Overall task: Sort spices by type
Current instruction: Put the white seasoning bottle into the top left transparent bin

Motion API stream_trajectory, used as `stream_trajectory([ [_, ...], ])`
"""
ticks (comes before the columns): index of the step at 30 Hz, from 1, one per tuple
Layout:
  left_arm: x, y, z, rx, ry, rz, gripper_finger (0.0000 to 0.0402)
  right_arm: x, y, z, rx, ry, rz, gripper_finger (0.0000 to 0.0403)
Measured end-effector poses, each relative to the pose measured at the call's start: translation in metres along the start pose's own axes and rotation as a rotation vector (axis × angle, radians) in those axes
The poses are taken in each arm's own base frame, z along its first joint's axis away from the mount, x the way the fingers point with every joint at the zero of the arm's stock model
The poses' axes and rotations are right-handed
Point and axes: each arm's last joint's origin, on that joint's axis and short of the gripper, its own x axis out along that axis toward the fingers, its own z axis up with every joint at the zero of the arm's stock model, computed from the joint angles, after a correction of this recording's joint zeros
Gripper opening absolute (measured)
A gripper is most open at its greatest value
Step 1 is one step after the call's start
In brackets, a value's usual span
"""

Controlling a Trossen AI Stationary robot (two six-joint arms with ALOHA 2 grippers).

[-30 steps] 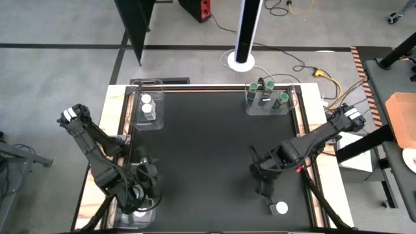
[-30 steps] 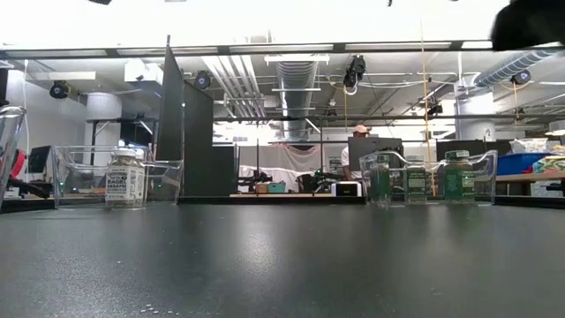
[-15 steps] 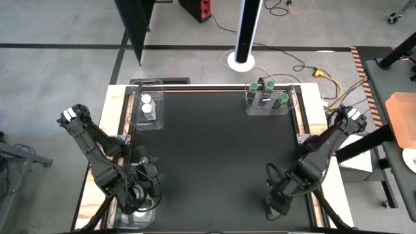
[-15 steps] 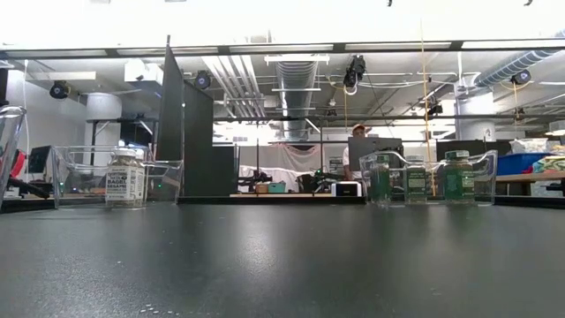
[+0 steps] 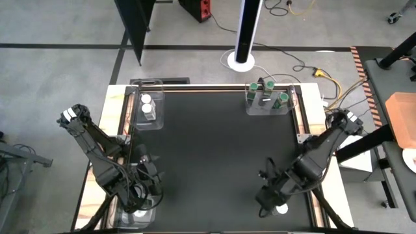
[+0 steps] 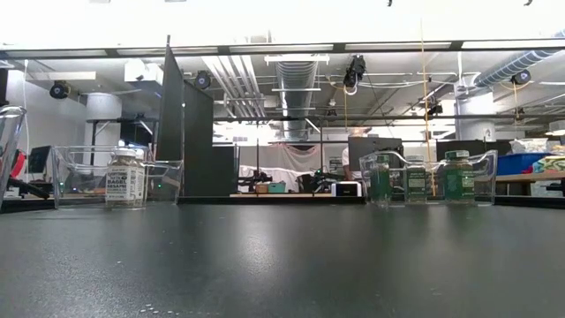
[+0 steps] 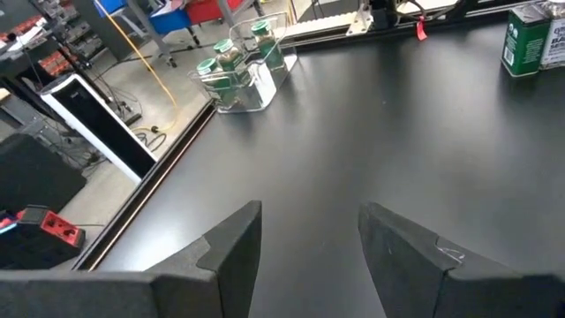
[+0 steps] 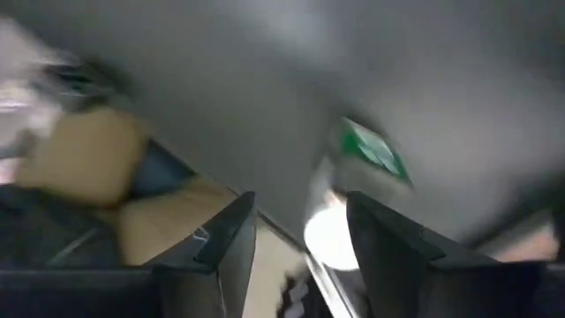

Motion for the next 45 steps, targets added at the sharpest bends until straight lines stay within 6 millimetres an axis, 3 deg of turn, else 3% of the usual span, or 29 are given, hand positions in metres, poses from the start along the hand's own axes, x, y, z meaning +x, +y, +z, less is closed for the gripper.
stream_trajectory([
  [5, 0.000, 0.000, -0.001, 0.014, 0.000, 0.002, 0.0173, 0.020, -0.002, -0.014, 0.149, 0.216, -0.187, 0.0167],
  [10, 0.001, 0.000, -0.001, 0.029, 0.001, 0.003, 0.0173, 0.035, 0.005, -0.028, 0.214, 0.318, -0.239, 0.0172],
  [20, 0.004, 0.000, -0.010, 0.089, 0.011, 0.017, 0.0173, 0.041, 0.011, -0.039, 0.241, 0.326, -0.252, 0.0207],
  [34, 0.005, 0.001, -0.012, 0.138, 0.014, 0.019, 0.0173, 0.051, 0.000, -0.048, 0.296, 0.291, -0.337, 0.0323],
  [45, 0.005, 0.000, -0.012, 0.137, 0.013, 0.018, 0.0173, 0.076, -0.015, -0.055, 0.272, 0.270, -0.382, 0.0326],
])
